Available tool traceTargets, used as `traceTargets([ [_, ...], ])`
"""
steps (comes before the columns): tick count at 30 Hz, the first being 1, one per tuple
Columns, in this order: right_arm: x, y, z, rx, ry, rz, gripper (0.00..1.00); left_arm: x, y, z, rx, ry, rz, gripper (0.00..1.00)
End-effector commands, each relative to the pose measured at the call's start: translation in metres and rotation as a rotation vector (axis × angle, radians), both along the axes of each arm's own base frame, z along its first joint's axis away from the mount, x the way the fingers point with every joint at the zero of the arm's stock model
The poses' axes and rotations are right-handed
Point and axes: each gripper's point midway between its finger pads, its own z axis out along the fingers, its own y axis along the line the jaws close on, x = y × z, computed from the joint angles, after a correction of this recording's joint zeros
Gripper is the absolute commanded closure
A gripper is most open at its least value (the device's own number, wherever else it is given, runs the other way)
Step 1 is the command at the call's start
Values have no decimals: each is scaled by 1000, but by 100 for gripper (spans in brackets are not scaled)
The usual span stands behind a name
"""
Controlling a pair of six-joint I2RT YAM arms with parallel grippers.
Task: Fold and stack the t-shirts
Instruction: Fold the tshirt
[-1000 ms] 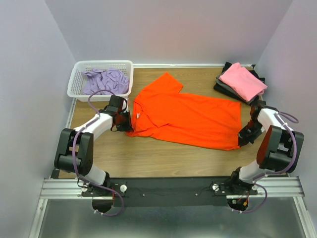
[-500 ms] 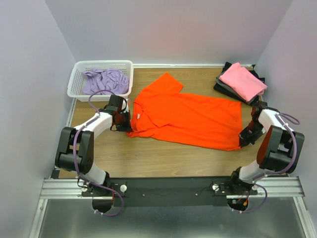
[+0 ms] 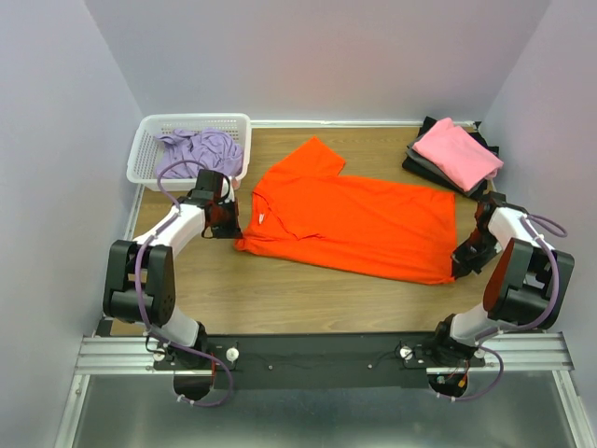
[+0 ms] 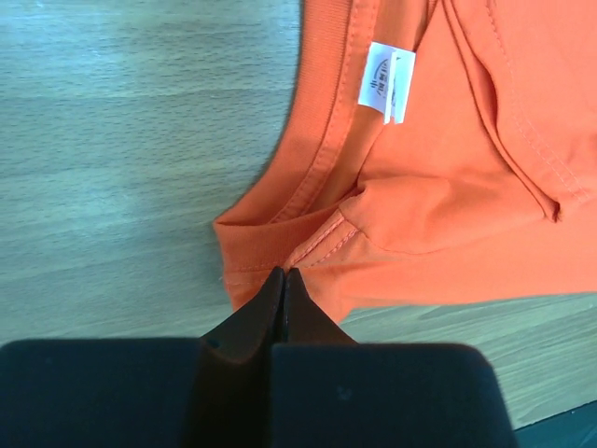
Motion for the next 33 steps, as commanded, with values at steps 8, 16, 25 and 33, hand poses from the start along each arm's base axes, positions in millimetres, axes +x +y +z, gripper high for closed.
traceTargets([
  [8,-5,-13,4,-63,0,-18,98,-5,13,-14,37,62,-25,98],
  [16,2,-21,20,-99,-33,-3,53,5,24,2,101,40,-7,43],
  [25,56,-9,74,-149,-237,165,14,45,0,86,18,-162,-15,38],
  [33,184,174,107,-17,-541,536,20,20,-76,60,-145,-94,-204,37],
])
